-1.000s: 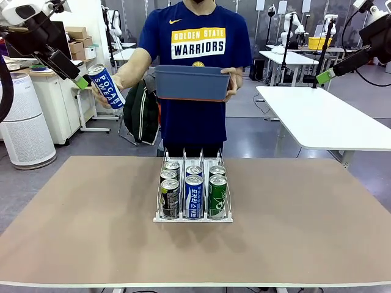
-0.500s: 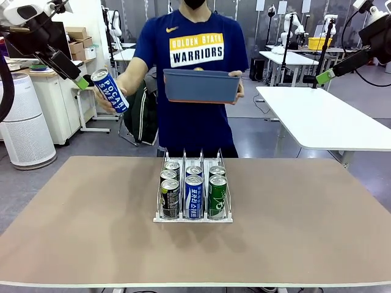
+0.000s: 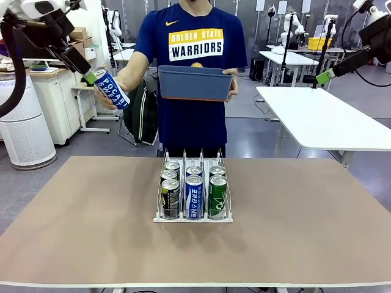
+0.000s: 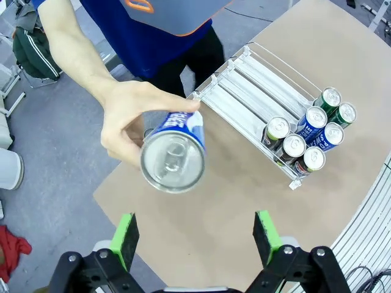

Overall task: Fill the beverage cans into the dispenser.
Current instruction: Pick up the Ionic drink handed by the human.

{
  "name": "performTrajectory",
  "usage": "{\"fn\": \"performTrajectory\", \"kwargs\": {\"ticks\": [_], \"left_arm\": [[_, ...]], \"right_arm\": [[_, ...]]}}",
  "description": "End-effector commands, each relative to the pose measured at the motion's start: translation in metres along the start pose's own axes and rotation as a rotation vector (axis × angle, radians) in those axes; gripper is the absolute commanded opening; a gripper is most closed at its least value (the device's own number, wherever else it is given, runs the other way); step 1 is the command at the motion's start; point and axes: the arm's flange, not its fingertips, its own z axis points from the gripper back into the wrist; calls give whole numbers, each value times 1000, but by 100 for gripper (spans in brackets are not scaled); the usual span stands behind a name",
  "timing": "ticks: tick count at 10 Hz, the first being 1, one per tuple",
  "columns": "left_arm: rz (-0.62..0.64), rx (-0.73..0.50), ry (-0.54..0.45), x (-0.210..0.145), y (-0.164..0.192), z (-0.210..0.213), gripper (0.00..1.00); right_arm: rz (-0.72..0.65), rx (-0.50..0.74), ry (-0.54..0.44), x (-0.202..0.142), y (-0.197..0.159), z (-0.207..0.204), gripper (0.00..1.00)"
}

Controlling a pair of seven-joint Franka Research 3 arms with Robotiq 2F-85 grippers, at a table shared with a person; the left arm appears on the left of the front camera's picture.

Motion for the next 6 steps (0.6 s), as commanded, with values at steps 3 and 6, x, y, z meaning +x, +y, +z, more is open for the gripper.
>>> {"fn": "performTrajectory", "kwargs": {"ticks": [3, 6], "left_arm": [[23, -7, -56, 10, 18, -26, 100], [-3, -28, -78, 19, 20, -43, 100]], "right_arm": [[17, 29, -18, -1, -1, -2, 100], [17, 29, -18, -1, -1, -2, 100]]}}
